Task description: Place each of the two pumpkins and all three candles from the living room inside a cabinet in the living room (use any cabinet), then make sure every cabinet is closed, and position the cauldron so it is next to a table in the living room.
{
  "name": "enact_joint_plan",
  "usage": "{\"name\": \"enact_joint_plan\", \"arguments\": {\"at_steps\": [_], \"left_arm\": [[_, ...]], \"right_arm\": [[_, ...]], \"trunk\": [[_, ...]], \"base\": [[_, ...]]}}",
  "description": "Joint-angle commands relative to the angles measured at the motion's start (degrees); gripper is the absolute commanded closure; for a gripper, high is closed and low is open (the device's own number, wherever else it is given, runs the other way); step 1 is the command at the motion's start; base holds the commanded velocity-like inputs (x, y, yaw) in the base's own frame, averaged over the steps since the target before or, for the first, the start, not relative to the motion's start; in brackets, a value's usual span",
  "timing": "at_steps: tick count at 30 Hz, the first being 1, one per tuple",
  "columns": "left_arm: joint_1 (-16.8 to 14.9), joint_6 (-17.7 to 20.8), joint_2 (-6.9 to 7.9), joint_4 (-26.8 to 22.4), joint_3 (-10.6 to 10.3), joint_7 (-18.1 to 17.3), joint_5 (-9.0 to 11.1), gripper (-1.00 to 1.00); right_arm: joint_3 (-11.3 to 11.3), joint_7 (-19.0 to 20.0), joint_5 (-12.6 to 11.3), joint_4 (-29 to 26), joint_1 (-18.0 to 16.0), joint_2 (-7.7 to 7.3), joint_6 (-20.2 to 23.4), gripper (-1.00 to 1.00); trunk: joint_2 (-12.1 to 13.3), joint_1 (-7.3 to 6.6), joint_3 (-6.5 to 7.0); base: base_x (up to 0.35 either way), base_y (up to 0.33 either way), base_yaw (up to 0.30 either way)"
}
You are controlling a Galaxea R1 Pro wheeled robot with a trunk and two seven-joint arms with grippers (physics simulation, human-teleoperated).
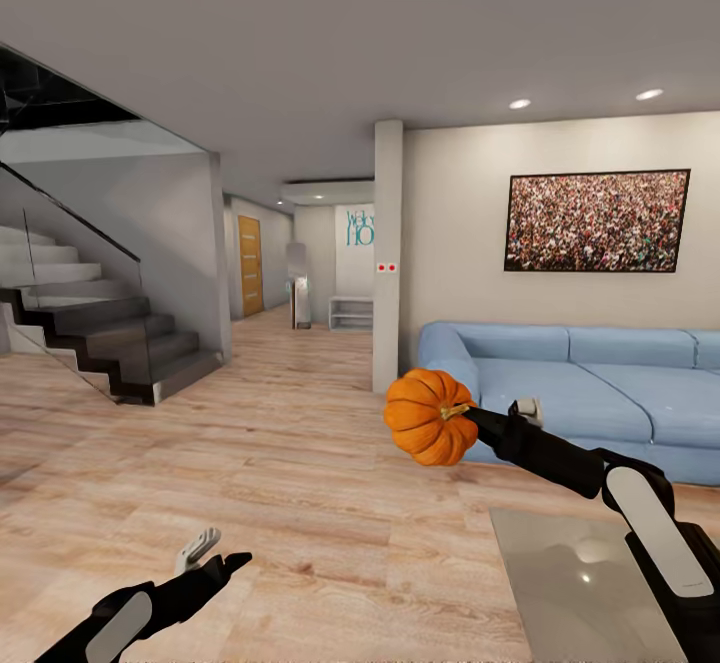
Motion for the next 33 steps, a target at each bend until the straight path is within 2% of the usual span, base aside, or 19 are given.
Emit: {"name": "enact_joint_plan", "arguments": {"at_steps": [1, 10, 15, 18, 33], "left_arm": [[-0.1, 0.1, 0.06, 0.0, -0.3, 0.0, 0.3, -1.0], [0.0, -0.8, 0.12, 0.0, -0.3, -0.1, 0.2, -1.0], [0.0, -1.0, 0.08, 0.0, -0.3, -0.1, 0.2, -1.0], [0.0, -1.1, 0.07, 0.0, -0.3, -0.1, 0.1, -1.0], [0.0, -1.1, 0.11, 0.0, -0.3, -0.1, 0.1, -1.0]], "right_arm": [[0.0, 0.1, -0.2, 0.2, -0.1, -0.02, 0.2, 1.0], [0.0, 1.4, -0.6, -0.1, -0.1, -0.03, 0.3, 1.0], [0.1, 11.7, 0.0, -0.4, -0.1, -0.77, 1.1, 1.0], [0.1, 14.1, 0.2, -0.4, -0.1, -1.32, 1.4, 1.0], [0.4, 15.1, 0.3, 0.7, -0.1, -1.51, 1.4, 1.0]], "trunk": [[-0.5, 0.22, -0.25], [-4.1, 2.2, -1.87], [-6.1, 3.29, -2.77], [-7.3, 3.95, -3.31], [-13.3, 7.25, -6.0]], "base": [[0.0, 0.0, 0.0], [0.0, 0.0, 0.0], [0.0, 0.0, 0.0], [0.0, 0.0, 0.0], [0.0, 0.0, 0.0]]}}
